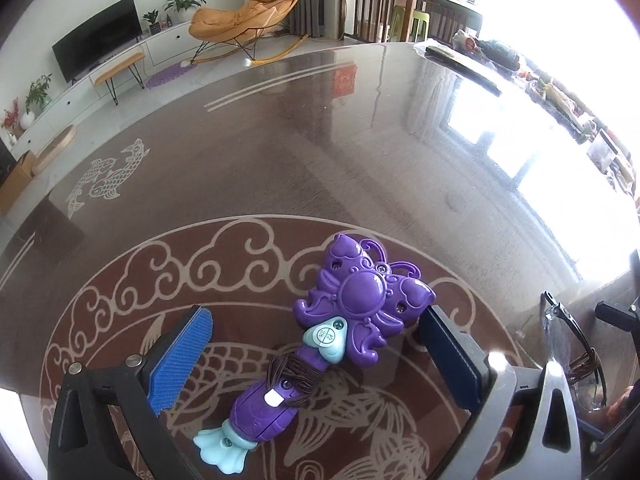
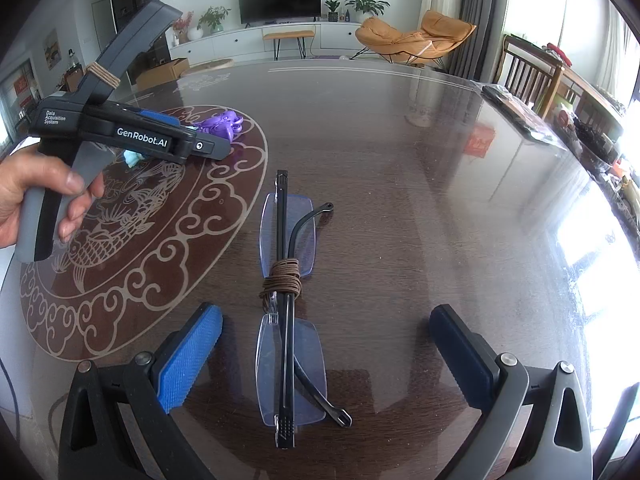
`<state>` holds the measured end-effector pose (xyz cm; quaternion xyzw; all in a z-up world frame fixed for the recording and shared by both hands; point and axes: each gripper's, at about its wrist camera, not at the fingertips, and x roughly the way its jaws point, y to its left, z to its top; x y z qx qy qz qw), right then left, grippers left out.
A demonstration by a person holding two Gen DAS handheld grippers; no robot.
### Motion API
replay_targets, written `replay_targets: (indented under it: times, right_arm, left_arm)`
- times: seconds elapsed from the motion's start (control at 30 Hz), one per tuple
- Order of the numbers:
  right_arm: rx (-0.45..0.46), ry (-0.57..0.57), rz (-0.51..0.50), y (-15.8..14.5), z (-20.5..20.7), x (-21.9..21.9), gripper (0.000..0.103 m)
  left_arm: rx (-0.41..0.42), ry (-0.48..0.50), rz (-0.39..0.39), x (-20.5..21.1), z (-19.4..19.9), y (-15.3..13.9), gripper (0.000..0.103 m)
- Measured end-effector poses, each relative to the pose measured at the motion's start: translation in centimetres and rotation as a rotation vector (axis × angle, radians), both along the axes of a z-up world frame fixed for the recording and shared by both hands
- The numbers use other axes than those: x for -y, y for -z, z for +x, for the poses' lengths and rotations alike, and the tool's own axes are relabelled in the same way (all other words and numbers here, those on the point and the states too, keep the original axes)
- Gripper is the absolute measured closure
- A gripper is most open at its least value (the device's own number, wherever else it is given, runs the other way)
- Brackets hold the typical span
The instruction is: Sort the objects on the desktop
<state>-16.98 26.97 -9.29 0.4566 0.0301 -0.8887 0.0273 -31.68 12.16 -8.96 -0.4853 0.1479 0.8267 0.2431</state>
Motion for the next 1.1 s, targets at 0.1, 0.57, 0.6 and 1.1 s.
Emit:
replay_targets:
  times: [0.1, 0.57, 0.6, 1.1]
  right_arm:
    - [0.0, 0.0, 0.0, 0.0, 0.0, 0.0, 0.0]
    - [0.0, 0.001, 0.0, 0.0, 0.0, 0.0, 0.0]
    - [0.0, 0.001, 0.0, 0.0, 0.0, 0.0, 0.0]
    - [0.0, 0.001, 0.001, 0.0, 0.0, 0.1, 0.0]
  left_arm:
    - [-0.046, -0.01, 0.024, 0.0, 0.3, -0.8, 0.047]
    - [-0.123, -0.486, 0.041, 11.1, 14.9, -0.3, 0.06]
    - [-0.135, -0.548, 0.042, 12.5, 16.4, -0.3, 0.06]
    - [-0.091, -0.636, 0.029, 15.2, 18.3, 1.3, 0.0]
